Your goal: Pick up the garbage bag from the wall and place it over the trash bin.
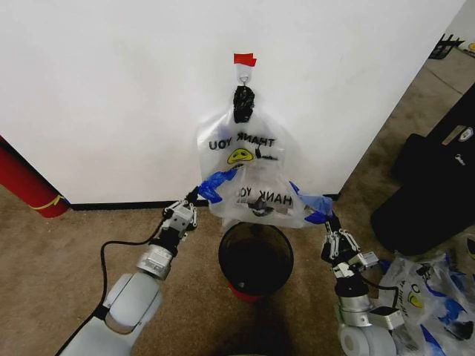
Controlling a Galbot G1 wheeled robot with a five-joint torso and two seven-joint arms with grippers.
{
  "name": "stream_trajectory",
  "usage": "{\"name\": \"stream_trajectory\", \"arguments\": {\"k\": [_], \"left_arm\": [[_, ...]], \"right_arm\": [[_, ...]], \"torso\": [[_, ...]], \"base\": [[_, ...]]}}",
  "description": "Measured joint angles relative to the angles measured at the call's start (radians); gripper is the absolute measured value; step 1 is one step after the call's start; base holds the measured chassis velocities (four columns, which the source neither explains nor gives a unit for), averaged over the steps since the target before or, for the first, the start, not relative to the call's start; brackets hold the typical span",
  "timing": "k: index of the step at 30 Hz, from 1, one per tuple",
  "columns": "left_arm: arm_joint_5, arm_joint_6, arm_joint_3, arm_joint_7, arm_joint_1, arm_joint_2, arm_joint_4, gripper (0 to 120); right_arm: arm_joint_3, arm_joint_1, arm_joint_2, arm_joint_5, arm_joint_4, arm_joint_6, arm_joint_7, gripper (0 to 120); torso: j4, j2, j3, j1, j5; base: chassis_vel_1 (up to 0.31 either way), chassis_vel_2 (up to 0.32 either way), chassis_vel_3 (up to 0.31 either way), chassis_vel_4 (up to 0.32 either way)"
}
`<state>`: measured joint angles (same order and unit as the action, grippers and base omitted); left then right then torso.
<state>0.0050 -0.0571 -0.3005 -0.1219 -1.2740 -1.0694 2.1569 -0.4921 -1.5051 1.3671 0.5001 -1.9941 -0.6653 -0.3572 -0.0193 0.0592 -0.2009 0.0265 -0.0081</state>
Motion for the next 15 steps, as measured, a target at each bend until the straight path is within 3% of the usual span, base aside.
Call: {"name": "stream_trajectory", "arguments": {"k": [8, 10, 15], "left_arm": [[-0.135, -0.018, -0.042, -0.01, -0.099, 0.019, 0.249, 0], [-0.136, -0.009, -0.051, -0.015, -0.107, 0.021, 0.269, 0], [-0.145, 0.089, -0.09, -0.064, -0.135, 0.046, 0.352, 0]], "right_arm": [[0.007, -0.036, 0.007, -0.034, -0.193, -0.001, -0.052, 0], [0.007, -0.044, 0.009, -0.034, -0.214, 0.0, -0.058, 0], [0.008, -0.092, 0.016, -0.04, -0.324, 0.009, -0.068, 0]], "torso": [[0.0, 0.0, 0.0, 0.0, 0.0001], [0.0, 0.0, 0.0, 0.0, 0.0002], [-0.0002, 0.0, 0.0, 0.0, 0.0]], "base": [[0.0, 0.0, 0.0, 0.0], [0.0, 0.0, 0.0, 0.0], [0.0, 0.0, 0.0, 0.0]]}}
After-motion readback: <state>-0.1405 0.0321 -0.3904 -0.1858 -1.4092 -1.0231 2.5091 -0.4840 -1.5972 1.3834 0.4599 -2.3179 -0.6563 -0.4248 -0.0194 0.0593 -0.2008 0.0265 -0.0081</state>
